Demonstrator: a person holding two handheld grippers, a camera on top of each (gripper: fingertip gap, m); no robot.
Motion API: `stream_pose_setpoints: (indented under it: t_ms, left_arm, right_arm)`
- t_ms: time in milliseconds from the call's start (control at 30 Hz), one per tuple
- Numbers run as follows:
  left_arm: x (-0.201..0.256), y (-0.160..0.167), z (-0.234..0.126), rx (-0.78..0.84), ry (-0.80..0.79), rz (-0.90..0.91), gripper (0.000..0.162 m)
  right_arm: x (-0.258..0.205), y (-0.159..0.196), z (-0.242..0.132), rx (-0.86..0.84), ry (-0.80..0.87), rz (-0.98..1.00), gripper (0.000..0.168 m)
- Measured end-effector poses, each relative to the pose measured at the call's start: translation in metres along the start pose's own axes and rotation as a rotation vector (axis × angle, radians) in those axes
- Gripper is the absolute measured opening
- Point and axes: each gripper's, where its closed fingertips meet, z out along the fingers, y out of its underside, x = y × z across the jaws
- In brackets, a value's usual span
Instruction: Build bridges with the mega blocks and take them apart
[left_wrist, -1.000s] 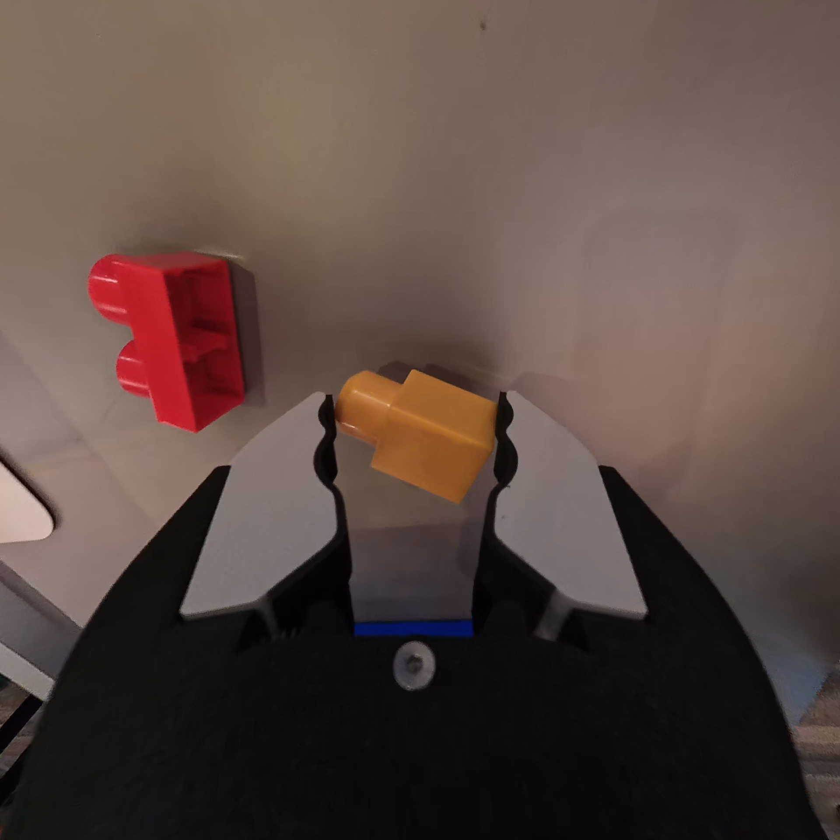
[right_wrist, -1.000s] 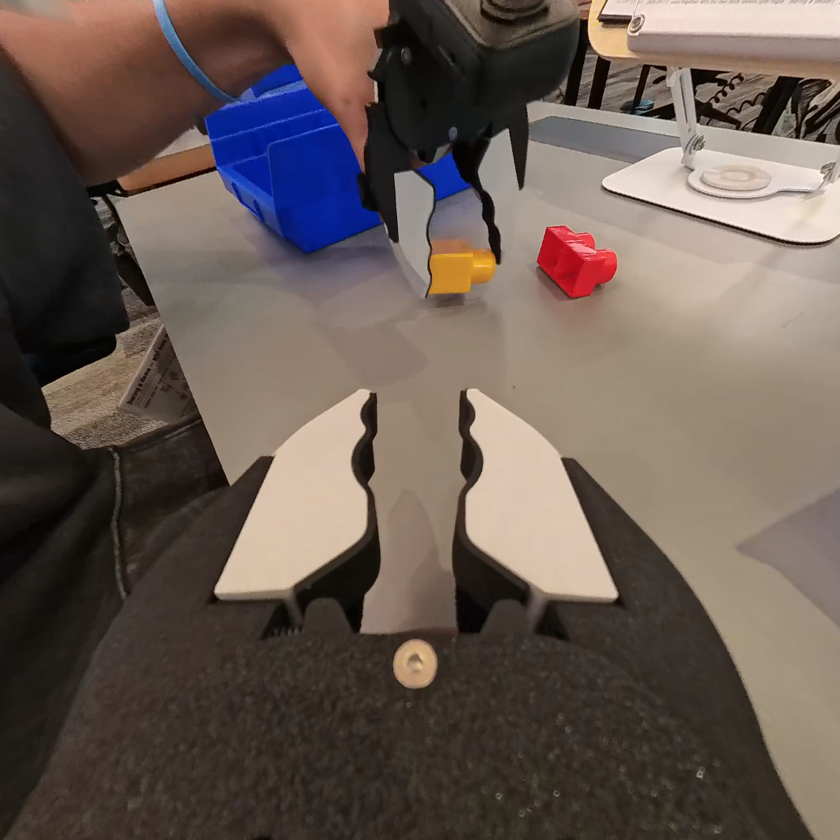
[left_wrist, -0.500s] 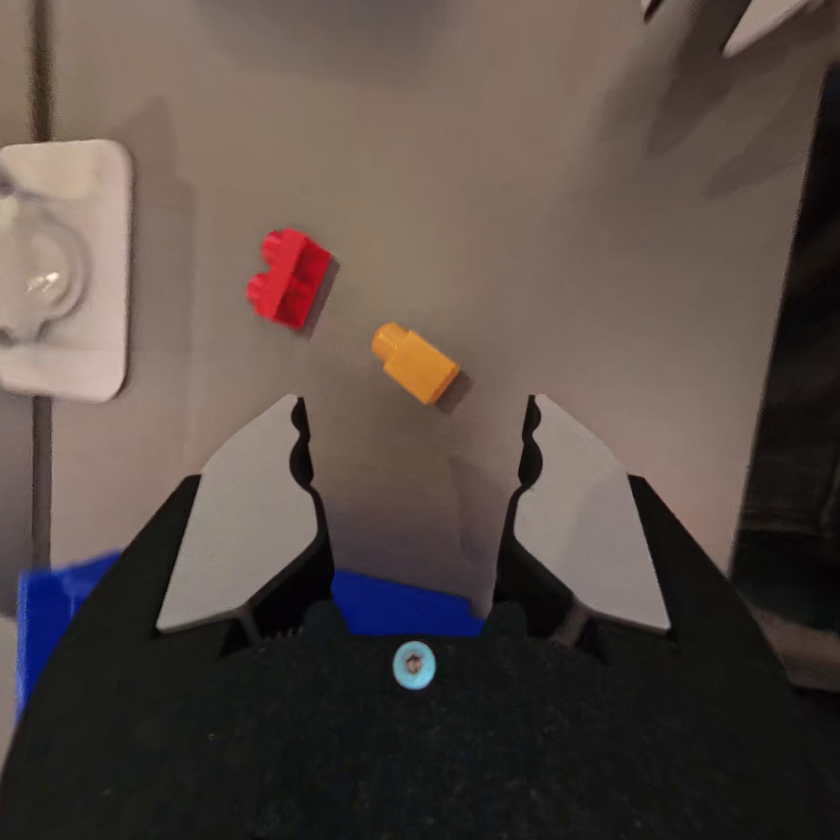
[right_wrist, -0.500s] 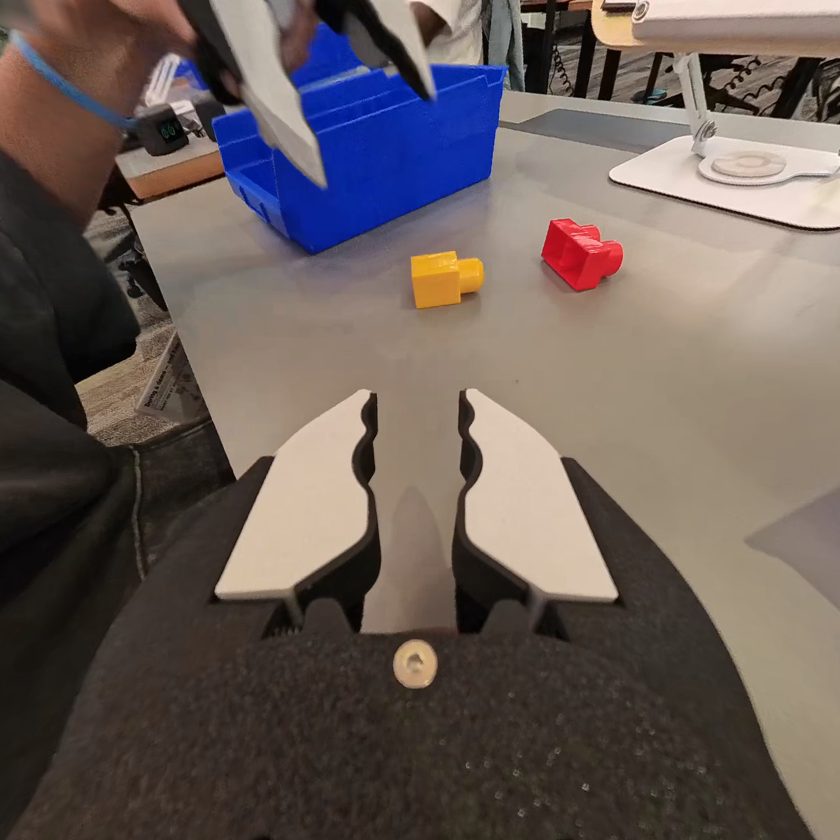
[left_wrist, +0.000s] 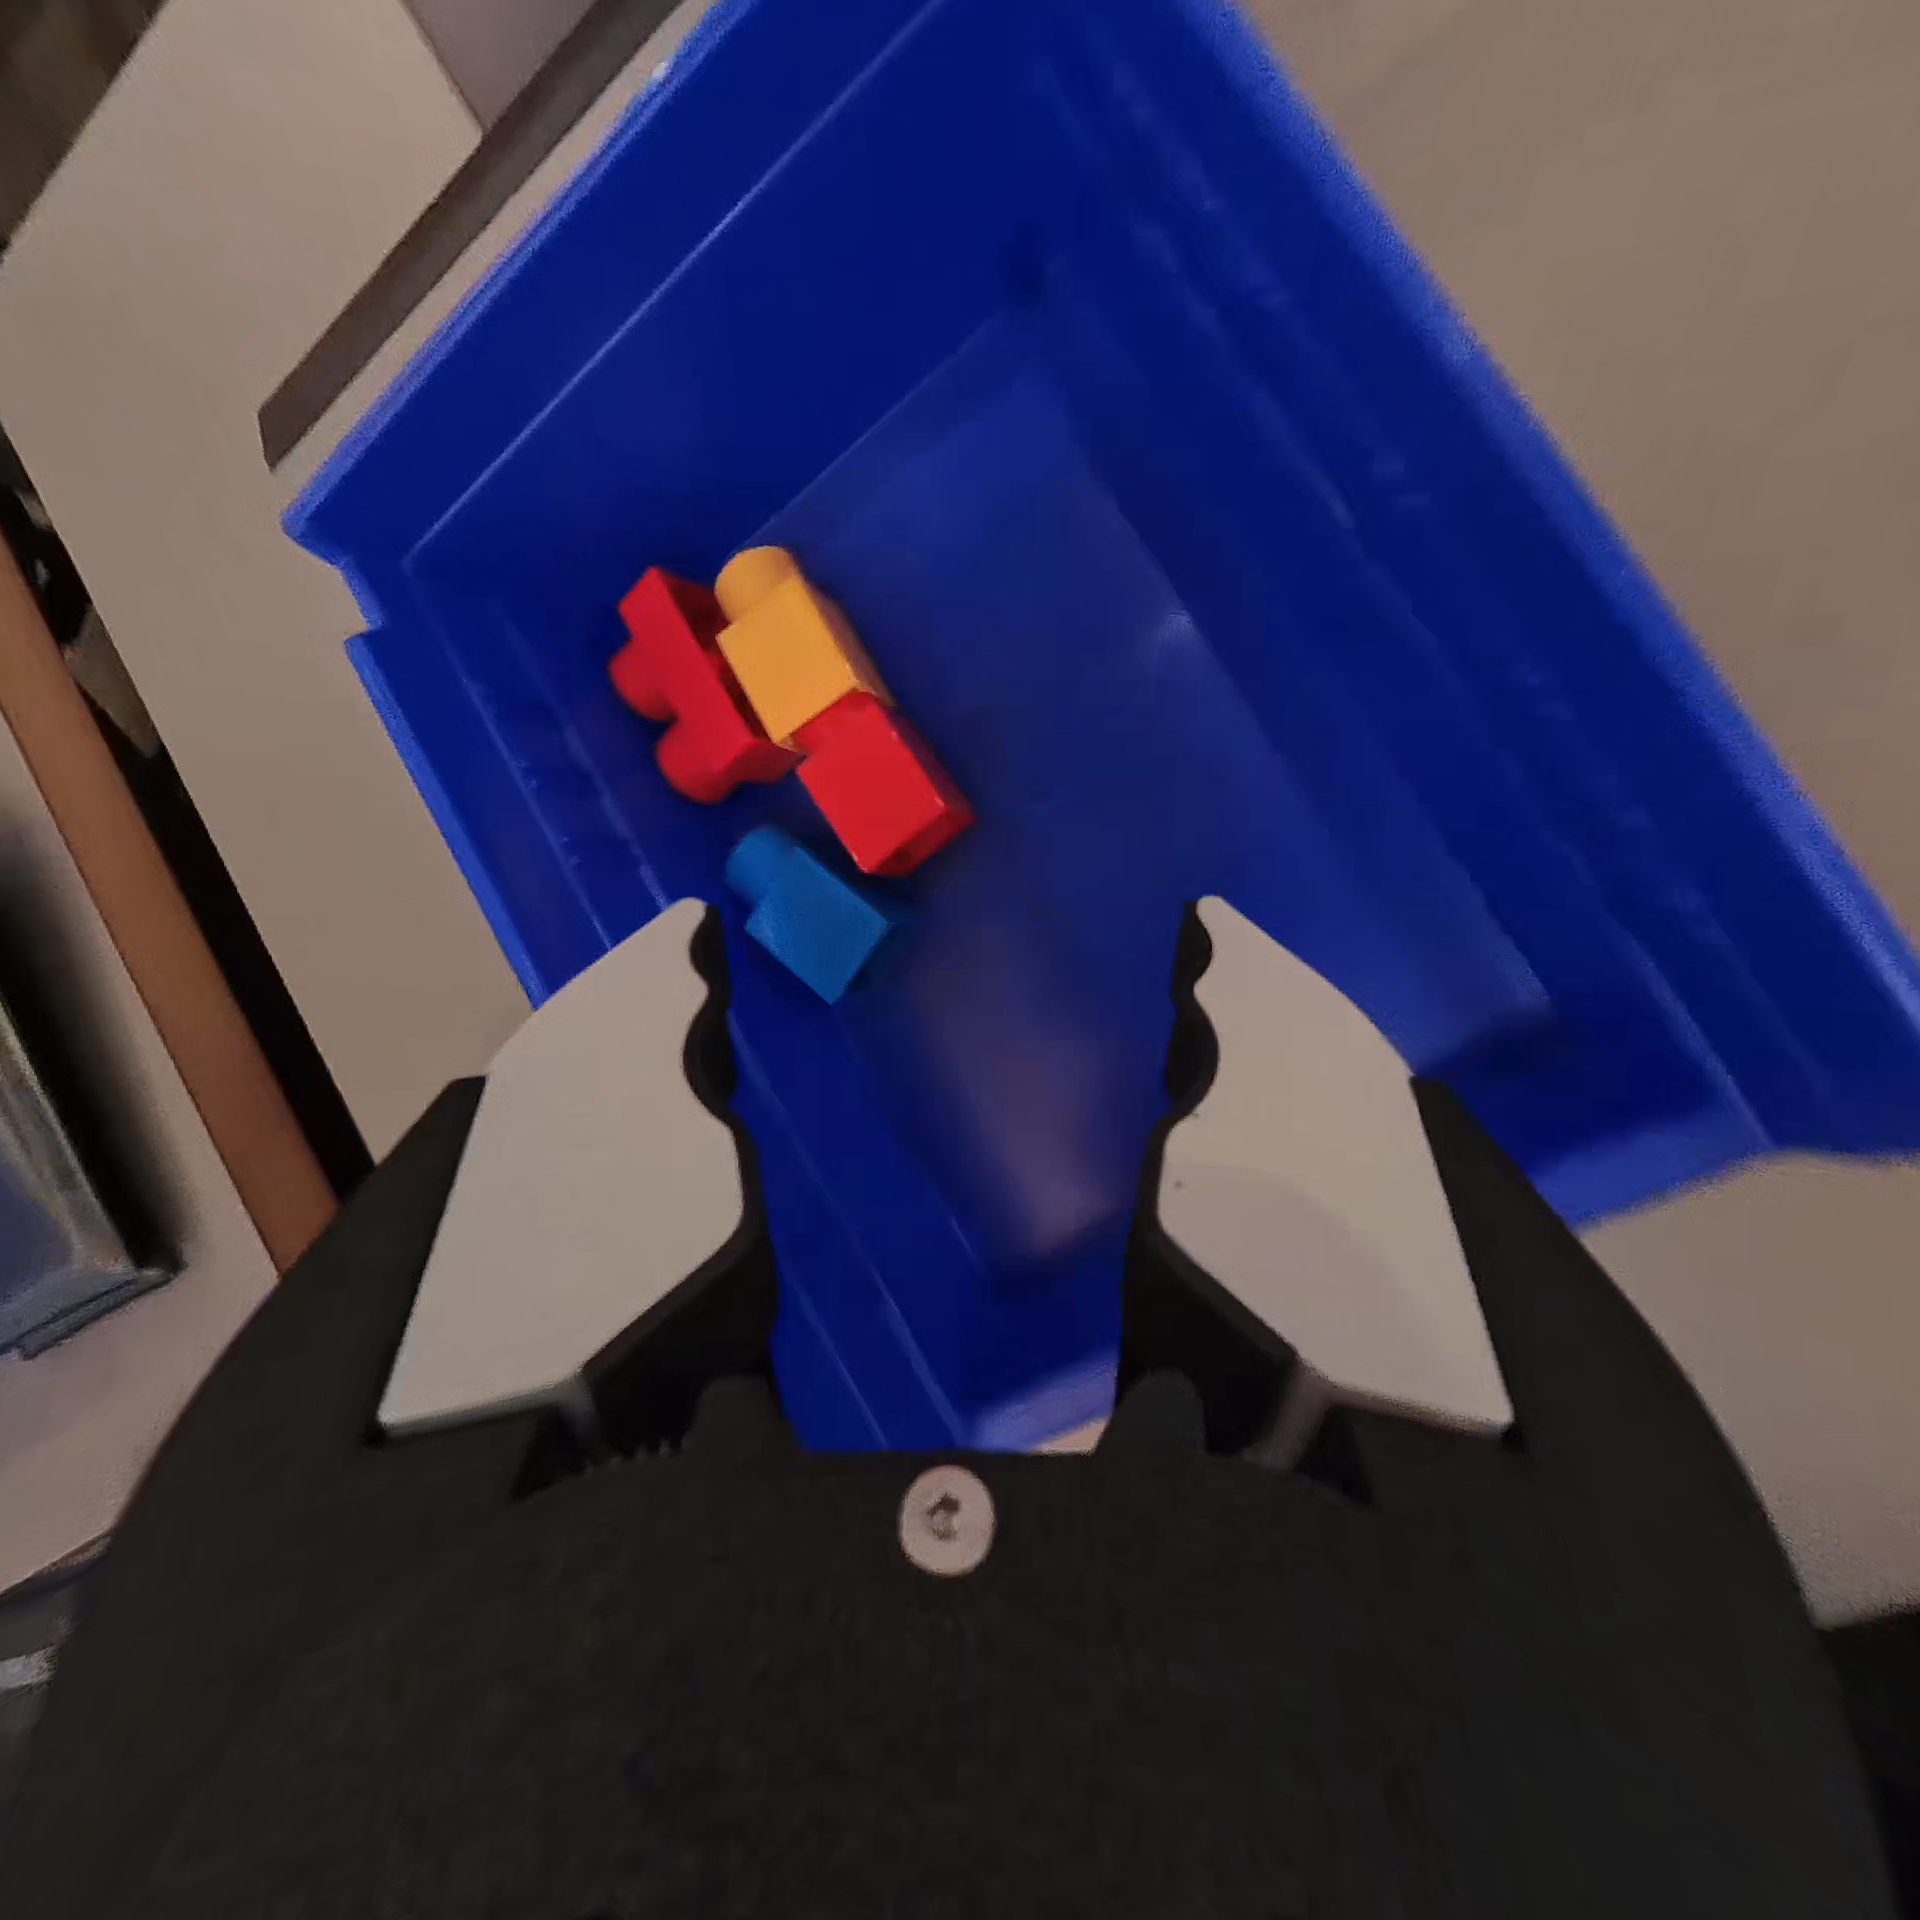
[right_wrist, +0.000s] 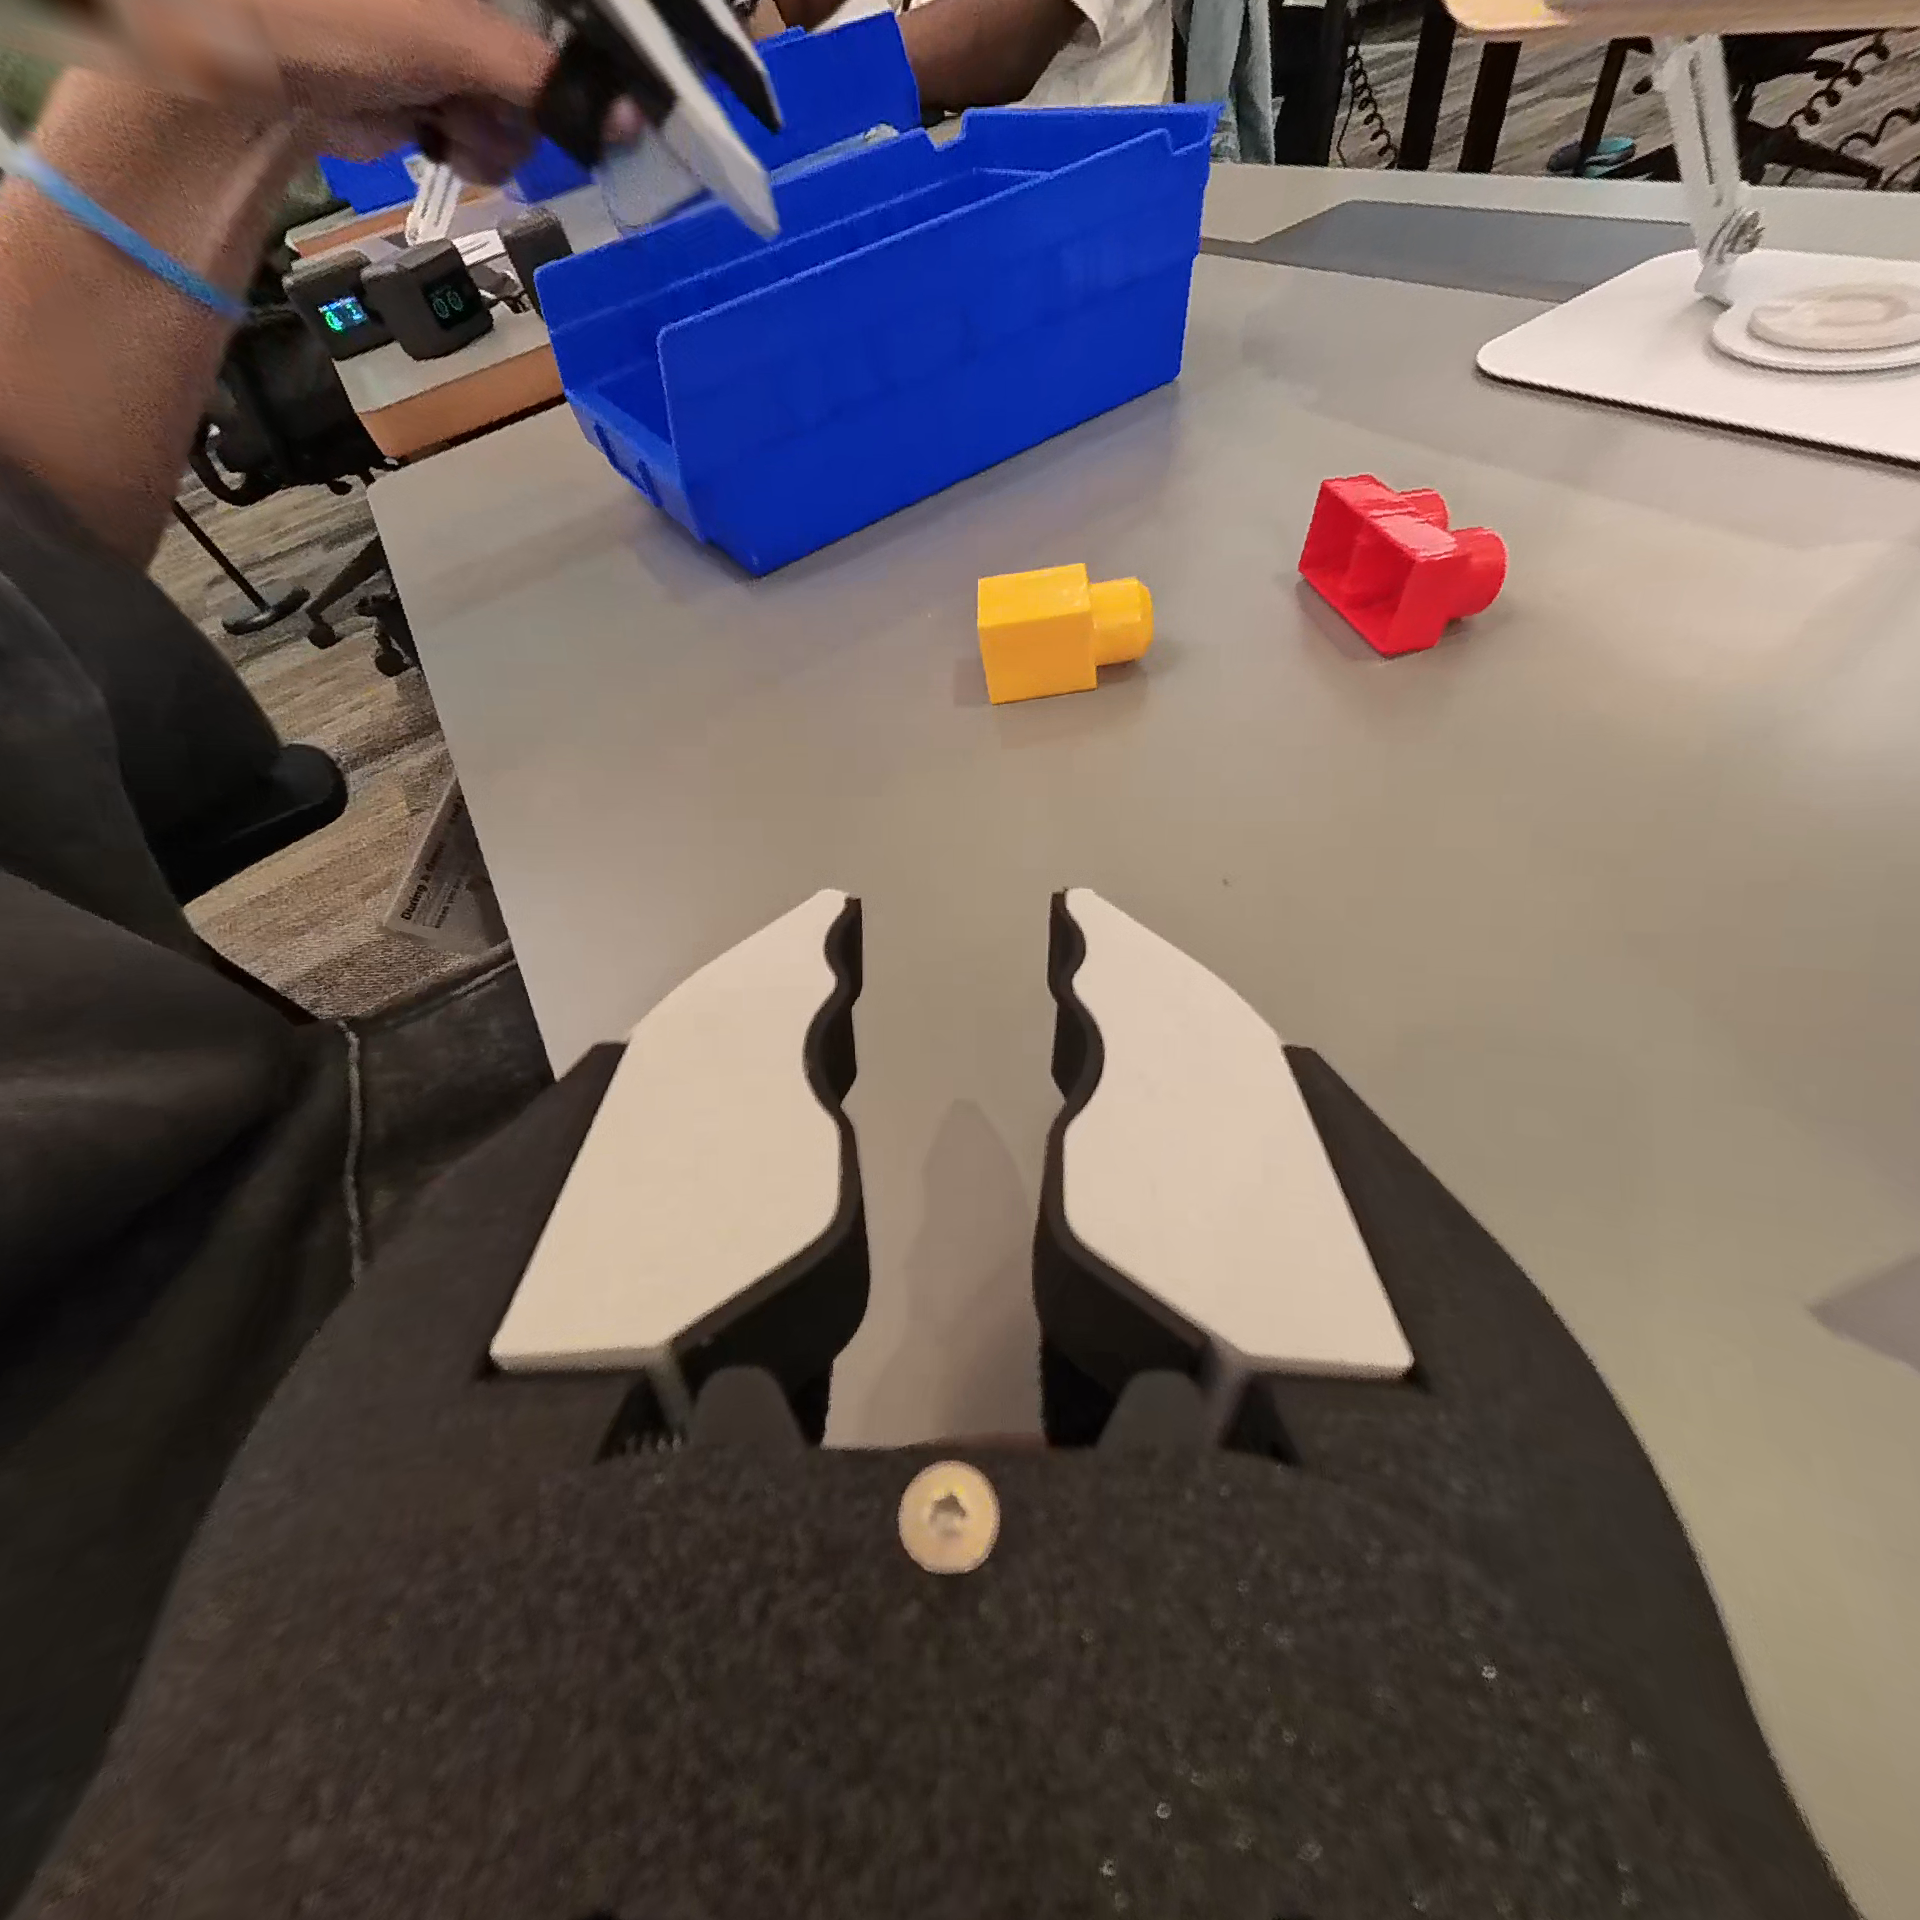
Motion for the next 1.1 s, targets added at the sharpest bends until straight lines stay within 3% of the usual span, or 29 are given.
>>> stream_pose_setpoints:
  t_ms: [167, 433, 533, 600, 733, 900, 1100]
  left_arm:
    - [-0.028, -0.001, 0.056, -0.117, 0.077, -0.237, 0.075]
    - [-0.026, 0.016, 0.112, -0.332, 0.142, -0.346, 0.067]
    - [-0.021, 0.023, 0.124, -0.37, 0.163, -0.366, 0.041]
    - [-0.023, 0.024, 0.123, -0.372, 0.143, -0.354, 0.04]
    - [-0.015, 0.01, 0.097, -0.287, 0.174, -0.339, 0.04]
    - [0.01, -0.02, 0.022, -0.115, 0.166, -0.229, 0.04]
    - [0.101, -0.067, -0.066, 0.114, 0.19, 0.027, 0.04]
  right_arm:
    - [-0.004, -0.001, 0.005, -0.01, -0.012, -0.023, 0.034]
    - [-0.003, 0.0, 0.004, -0.013, -0.021, -0.017, 0.034]
    - [-0.002, 0.0, 0.002, -0.011, -0.018, -0.015, 0.034]
    - [-0.001, 0.0, 0.001, -0.01, -0.015, -0.015, 0.034]
    - [0.0, 0.001, 0.001, -0.009, -0.013, -0.006, 0.034]
    - [0.001, 0.001, 0.0, -0.006, -0.001, -0.009, 0.033]
    - [0.003, 0.0, 0.0, -0.004, 0.013, -0.011, 0.033]
